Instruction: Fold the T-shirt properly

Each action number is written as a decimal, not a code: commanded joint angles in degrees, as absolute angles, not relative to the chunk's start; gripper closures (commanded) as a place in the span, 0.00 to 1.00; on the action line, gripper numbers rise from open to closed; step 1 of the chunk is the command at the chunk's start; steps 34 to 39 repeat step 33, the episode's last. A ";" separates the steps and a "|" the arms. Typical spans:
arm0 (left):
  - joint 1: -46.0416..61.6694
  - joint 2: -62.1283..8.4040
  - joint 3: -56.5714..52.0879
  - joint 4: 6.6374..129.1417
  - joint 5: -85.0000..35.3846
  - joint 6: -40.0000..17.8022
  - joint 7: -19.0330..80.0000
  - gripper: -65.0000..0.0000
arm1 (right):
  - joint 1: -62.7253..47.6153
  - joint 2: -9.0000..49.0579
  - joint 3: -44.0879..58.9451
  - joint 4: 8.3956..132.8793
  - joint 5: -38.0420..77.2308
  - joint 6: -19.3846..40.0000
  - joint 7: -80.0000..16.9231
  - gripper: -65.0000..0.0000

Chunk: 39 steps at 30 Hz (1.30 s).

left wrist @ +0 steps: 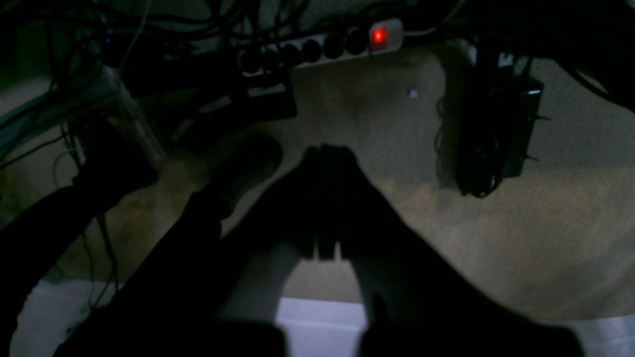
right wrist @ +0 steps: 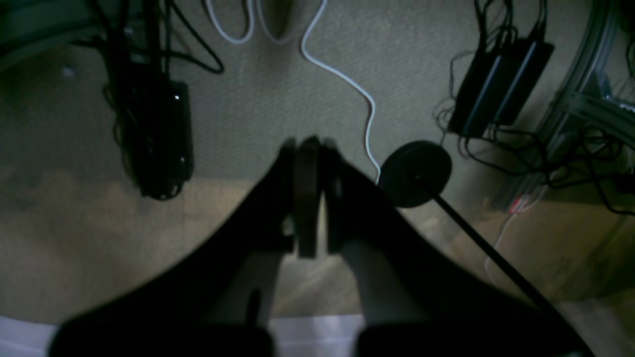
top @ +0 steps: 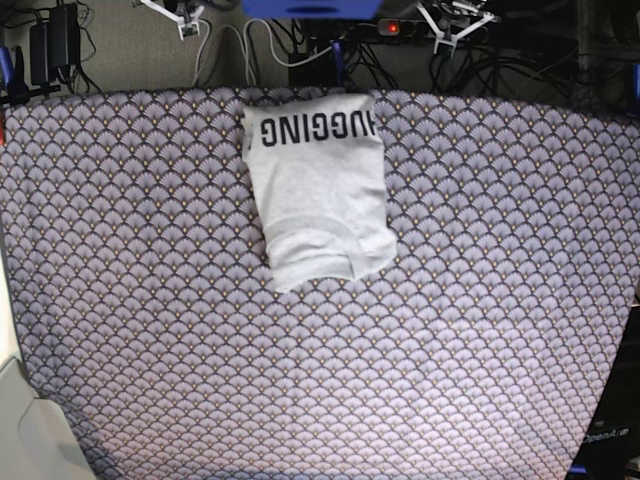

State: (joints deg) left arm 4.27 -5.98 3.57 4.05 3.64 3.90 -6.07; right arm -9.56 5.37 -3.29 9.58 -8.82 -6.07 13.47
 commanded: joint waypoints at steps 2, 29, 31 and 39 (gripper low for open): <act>4.62 -6.29 3.21 4.00 1.27 4.35 -6.02 0.99 | -9.80 5.67 -3.30 9.63 -8.92 -6.55 14.29 1.00; 4.00 -7.08 3.47 4.35 -1.10 4.35 -2.95 0.99 | -10.51 5.23 -10.59 9.54 -8.66 -6.73 13.85 1.00; 4.00 -7.08 3.56 4.35 -1.10 4.35 -2.95 0.99 | -10.68 5.14 -10.59 9.54 -8.66 -6.73 14.11 1.00; 4.00 -7.08 4.70 4.35 -1.10 4.35 -2.95 0.99 | -10.77 5.14 -10.59 9.54 -8.66 -6.73 14.11 1.00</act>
